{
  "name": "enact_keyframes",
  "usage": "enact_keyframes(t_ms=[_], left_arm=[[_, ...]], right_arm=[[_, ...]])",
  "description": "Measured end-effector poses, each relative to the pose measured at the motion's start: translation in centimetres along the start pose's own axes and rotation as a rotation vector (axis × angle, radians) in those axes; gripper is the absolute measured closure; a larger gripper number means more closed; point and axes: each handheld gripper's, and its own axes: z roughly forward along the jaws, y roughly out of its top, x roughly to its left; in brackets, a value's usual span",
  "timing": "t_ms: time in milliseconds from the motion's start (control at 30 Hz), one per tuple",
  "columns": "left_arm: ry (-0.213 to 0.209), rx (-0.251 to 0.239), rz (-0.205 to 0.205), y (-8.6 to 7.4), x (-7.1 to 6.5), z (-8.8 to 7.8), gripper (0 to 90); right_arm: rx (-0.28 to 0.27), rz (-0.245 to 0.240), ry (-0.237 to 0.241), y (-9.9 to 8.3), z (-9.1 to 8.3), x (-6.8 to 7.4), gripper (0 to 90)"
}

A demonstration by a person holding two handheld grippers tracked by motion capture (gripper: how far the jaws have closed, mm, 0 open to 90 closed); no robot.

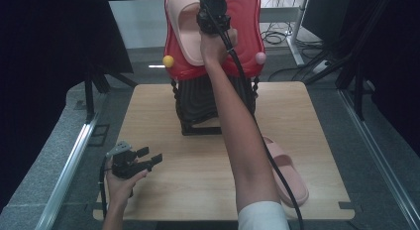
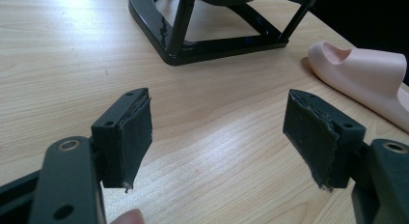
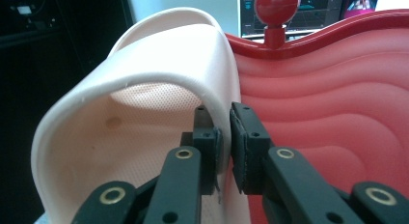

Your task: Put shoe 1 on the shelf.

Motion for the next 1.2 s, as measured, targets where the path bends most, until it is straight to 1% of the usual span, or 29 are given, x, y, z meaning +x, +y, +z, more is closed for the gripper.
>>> enact_keyframes(t_ms=[67,167,200,300,367,433,533,600,667,800,967,1067,1167,1200], left_arm=[[0.001,0.005,0.004,0.0,-0.1,0.1,25.7],[-0.002,0.010,0.009,0.0,-0.2,0.2,25.7],[-0.002,0.010,0.011,0.0,-0.3,0.2,25.7],[-0.002,0.010,0.015,0.0,-0.4,0.2,25.7],[-0.001,0.008,0.018,0.1,-0.5,0.1,25.7],[0.000,0.005,0.020,0.1,-0.6,0.1,25.7],[0.000,0.004,0.024,0.2,-0.8,0.0,25.7],[-0.007,0.001,0.025,0.2,-0.9,0.1,25.7],[-0.007,0.003,0.029,0.2,-1.1,0.2,25.7],[-0.006,0.015,0.035,0.2,-1.4,0.6,25.7],[-0.005,0.032,0.044,0.1,-1.6,1.0,25.7],[-0.001,0.039,0.050,0.1,-1.6,1.2,25.6],[0.003,0.039,0.050,0.0,-1.6,1.2,25.6],[0.003,0.039,0.050,0.0,-1.7,1.3,25.7]], right_arm=[[-0.013,-0.007,-0.007,-0.1,-0.1,0.3,76.9],[-0.020,-0.027,-0.019,-0.1,-0.7,0.4,67.7],[-0.017,-0.033,-0.022,-0.1,-1.0,0.3,65.5],[-0.019,-0.028,-0.010,-0.1,-2.1,-0.3,61.3],[-0.009,-0.023,0.015,-0.2,-2.9,-0.9,60.1],[-0.017,-0.016,0.029,-0.6,-3.8,-1.4,59.6],[-0.006,-0.007,0.083,-1.2,-5.1,-2.1,59.0],[-0.003,0.000,0.119,-1.6,-6.1,-2.4,58.2],[-0.004,-0.003,0.135,-2.2,-7.1,-2.8,57.9],[0.012,-0.015,0.177,-3.8,-8.9,-3.7,57.6],[0.019,0.009,0.247,-5.8,-11.3,-4.9,57.4],[0.025,-0.002,0.276,-7.1,-12.7,-5.4,57.4],[0.042,-0.018,0.303,-8.6,-14.0,-5.8,57.4],[0.054,-0.020,0.319,-9.1,-14.5,-6.0,57.4]])
